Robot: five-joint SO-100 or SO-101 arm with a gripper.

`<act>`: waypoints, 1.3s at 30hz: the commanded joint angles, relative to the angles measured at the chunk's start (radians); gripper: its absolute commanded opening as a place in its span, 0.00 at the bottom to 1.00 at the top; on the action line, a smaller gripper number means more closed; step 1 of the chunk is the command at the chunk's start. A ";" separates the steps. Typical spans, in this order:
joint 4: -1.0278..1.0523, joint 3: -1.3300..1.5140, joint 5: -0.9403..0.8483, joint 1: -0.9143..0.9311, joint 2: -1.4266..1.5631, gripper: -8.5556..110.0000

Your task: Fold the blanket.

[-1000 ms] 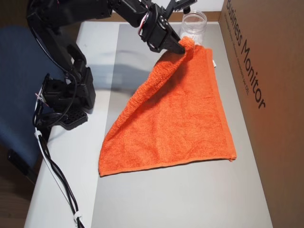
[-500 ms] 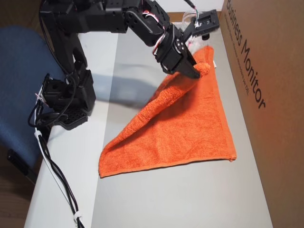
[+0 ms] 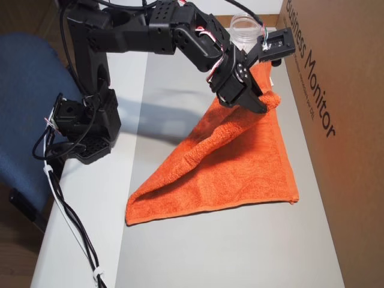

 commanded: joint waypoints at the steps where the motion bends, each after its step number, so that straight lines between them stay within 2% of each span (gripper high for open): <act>1: -0.020 -0.087 -0.005 0.015 -0.017 0.07; 8: -0.138 -0.126 -0.006 0.038 -0.118 0.07; 14: -0.216 -0.126 -0.077 0.077 -0.190 0.07; 39: -0.451 -0.127 -0.081 0.153 -0.425 0.08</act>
